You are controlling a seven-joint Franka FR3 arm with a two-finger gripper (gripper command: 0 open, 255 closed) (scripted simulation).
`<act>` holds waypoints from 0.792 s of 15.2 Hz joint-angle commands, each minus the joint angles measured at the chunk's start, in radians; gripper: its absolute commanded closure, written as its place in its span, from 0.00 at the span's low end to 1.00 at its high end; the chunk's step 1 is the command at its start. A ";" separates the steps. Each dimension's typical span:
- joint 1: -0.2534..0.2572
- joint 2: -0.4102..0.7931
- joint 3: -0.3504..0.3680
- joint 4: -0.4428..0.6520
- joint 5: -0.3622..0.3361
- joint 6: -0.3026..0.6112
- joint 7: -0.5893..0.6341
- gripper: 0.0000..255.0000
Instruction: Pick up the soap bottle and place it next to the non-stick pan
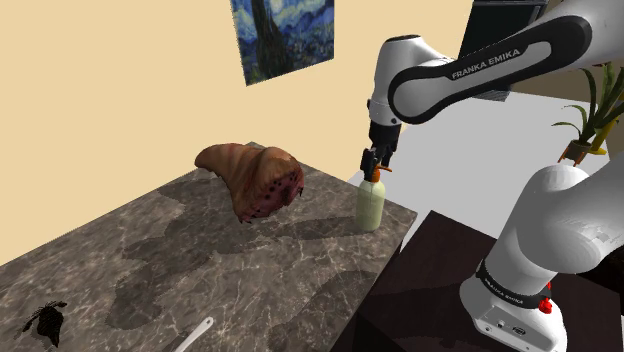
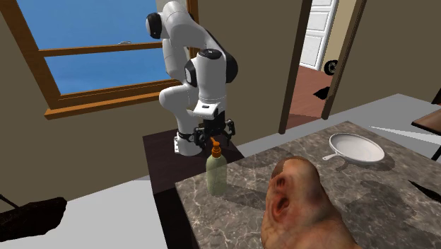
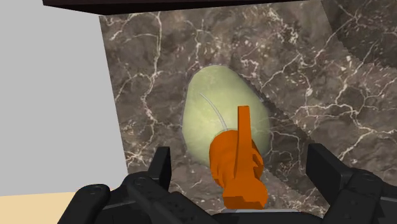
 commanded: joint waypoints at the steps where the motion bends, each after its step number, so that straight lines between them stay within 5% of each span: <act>1: 0.000 0.010 -0.001 -0.017 0.000 0.027 -0.001 0.00; 8: 0.000 0.010 -0.001 -0.017 0.000 0.027 -0.001 0.00; 9: 0.000 0.010 -0.001 -0.017 0.000 0.027 -0.001 1.00; 12: 0.000 0.010 -0.001 -0.017 0.000 0.027 -0.001 1.00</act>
